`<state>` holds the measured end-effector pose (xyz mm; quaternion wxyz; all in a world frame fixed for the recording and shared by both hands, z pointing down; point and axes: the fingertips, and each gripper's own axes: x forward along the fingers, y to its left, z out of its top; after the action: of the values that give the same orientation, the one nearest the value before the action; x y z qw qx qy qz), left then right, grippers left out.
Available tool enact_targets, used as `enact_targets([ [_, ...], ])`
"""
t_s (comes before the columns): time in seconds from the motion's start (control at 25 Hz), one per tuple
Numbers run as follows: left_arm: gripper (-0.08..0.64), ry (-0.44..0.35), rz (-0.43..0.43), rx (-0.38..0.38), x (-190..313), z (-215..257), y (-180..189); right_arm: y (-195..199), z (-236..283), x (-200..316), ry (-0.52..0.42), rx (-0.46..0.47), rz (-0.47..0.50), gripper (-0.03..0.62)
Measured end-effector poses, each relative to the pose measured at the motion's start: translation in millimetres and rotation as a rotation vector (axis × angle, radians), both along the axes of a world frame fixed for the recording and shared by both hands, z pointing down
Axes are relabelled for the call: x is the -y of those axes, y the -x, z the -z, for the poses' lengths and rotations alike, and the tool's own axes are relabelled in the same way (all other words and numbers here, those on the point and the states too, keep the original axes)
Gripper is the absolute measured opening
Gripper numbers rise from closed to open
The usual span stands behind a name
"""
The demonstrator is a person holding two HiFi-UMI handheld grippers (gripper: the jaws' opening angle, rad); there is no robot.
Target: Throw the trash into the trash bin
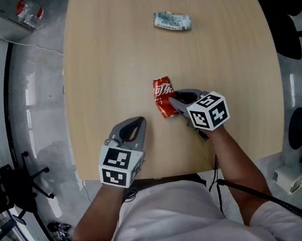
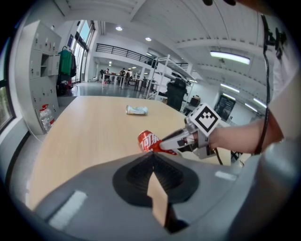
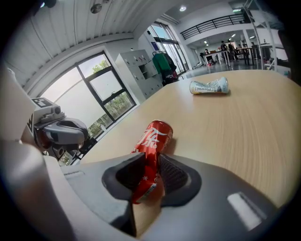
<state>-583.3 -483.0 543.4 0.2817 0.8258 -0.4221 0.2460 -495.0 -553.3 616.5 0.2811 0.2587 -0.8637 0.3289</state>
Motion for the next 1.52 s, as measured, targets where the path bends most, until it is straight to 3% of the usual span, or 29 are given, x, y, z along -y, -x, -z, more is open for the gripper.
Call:
enact_targets([
  [1.08, 0.009, -0.073, -0.054, -0.024, -25.5, 22.6, 6.0, -5.1, 33.2, -25.0, -0.126, -0.025, -0.097, 0.048],
  [1.52, 0.008, -0.175, -0.086, -0.058, -50.3, 61.9, 13.0, -7.7, 98.3, -60.9, -0.236, 0.011, -0.174, 0.048],
])
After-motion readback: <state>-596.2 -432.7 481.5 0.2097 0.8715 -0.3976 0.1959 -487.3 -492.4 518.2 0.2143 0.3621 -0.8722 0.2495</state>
